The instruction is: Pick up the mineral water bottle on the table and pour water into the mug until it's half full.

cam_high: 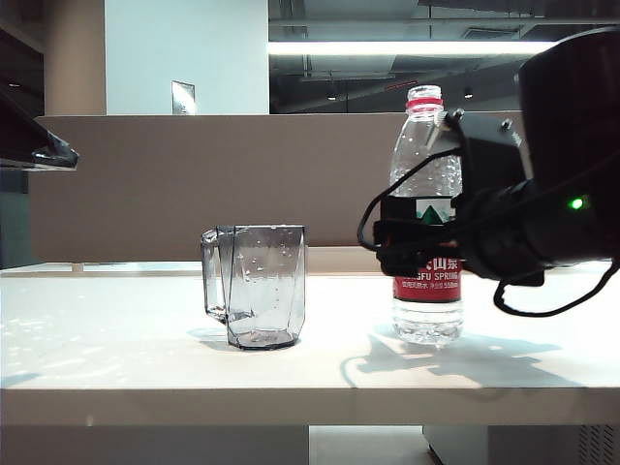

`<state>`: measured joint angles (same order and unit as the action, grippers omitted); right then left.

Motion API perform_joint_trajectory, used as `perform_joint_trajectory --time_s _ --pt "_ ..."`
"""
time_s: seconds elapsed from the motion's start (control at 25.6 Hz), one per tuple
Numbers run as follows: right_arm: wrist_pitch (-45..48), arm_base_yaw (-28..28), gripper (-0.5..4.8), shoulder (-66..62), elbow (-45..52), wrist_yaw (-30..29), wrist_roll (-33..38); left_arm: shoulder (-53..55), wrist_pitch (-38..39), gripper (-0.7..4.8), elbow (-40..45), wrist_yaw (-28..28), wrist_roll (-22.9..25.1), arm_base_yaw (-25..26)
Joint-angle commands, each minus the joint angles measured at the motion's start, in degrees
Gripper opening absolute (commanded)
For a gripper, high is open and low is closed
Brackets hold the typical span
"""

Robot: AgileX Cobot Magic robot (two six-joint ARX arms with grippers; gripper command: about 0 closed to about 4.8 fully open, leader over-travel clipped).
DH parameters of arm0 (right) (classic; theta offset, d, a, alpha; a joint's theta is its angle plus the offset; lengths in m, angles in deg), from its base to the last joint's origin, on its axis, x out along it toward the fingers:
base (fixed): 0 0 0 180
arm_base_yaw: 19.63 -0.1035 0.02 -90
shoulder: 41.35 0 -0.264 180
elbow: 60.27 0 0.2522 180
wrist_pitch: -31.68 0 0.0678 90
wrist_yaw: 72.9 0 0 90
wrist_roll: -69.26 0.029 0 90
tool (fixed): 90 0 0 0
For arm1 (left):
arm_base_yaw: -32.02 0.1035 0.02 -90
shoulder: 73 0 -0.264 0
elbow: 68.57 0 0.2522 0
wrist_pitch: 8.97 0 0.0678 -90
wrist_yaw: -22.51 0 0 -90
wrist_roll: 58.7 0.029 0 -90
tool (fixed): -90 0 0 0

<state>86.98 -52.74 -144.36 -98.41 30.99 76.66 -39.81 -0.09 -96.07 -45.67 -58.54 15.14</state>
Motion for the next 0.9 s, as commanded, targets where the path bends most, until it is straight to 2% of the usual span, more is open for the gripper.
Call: perform_joint_trajectory --time_s 0.04,0.12,0.23,0.39,0.59,0.74,0.9 --pt "2.38 -0.09 4.79 -1.36 -0.52 -0.11 1.6 -0.07 -0.31 -0.05 -0.17 0.02 -0.17 -0.09" --pt "3.93 -0.09 4.67 -2.08 -0.59 -0.09 1.6 -0.07 -0.35 -0.05 -0.17 0.04 -0.17 -0.09" --pt "4.74 -0.09 4.04 -2.69 -0.59 0.02 1.57 -0.07 -0.33 -0.05 -0.17 0.04 -0.17 -0.09" --pt "4.74 -0.04 3.57 -2.69 -0.59 1.33 1.55 -0.07 -0.33 -0.05 -0.17 0.02 -0.17 -0.09" --pt "4.5 -0.04 3.52 -2.71 -0.66 1.64 1.55 -0.07 -0.33 -0.05 -0.17 0.04 -0.17 -0.09" --pt "4.48 -0.04 2.59 -2.71 -0.74 1.62 -0.9 -0.07 -0.33 -0.05 -0.17 0.04 -0.17 -0.09" --pt "4.5 -0.04 2.59 -2.67 -0.81 1.57 -4.59 -0.07 -0.33 -0.05 -0.17 0.02 -0.17 -0.09"
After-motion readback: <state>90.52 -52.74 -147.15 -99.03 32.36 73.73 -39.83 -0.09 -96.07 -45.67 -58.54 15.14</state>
